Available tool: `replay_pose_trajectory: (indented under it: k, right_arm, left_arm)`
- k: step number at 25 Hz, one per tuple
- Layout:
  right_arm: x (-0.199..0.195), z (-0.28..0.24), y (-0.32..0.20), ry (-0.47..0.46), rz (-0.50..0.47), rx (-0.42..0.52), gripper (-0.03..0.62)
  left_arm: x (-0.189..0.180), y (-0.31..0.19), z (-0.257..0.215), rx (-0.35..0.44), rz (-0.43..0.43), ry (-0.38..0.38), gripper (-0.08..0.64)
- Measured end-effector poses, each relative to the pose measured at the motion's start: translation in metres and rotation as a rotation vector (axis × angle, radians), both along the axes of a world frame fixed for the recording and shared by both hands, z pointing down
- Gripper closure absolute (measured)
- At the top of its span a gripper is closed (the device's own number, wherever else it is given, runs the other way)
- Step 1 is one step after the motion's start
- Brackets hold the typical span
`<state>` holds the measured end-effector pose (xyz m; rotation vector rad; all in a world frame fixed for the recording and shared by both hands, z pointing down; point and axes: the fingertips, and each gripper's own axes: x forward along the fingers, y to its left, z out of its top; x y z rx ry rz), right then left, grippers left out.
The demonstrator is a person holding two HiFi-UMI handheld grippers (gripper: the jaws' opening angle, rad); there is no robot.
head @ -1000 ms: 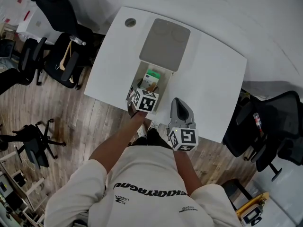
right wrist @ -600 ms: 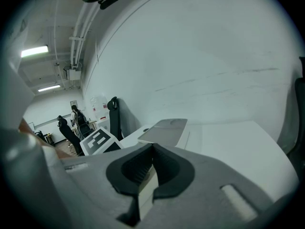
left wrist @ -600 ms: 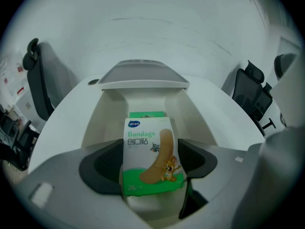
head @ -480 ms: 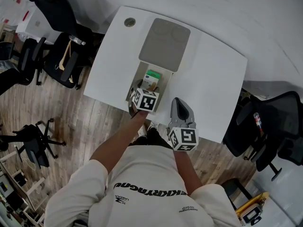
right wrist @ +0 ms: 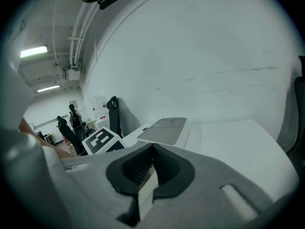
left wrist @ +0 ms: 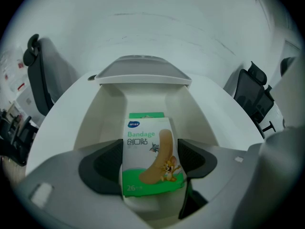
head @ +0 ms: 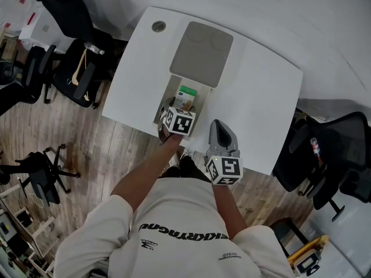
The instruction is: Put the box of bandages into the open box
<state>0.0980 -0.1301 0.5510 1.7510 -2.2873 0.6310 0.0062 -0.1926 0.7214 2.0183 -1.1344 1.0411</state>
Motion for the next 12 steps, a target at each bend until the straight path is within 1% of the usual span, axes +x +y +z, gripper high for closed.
replay_pose_trajectory:
  k: [5,12]
  right_arm:
    - [0.0019,0.0008,0.0000,0.000,0.002,0.000,0.594]
    - [0.0047,0.0027,-0.0025,0.000,0.007,-0.002,0.594]
  left_arm:
    - [0.0007,0.0008,0.0027,-0.019,-0.011,-0.001,0.202]
    - [0.0004,-0.0008,0.0045,-0.024,-0.020,-0.010,0.202]
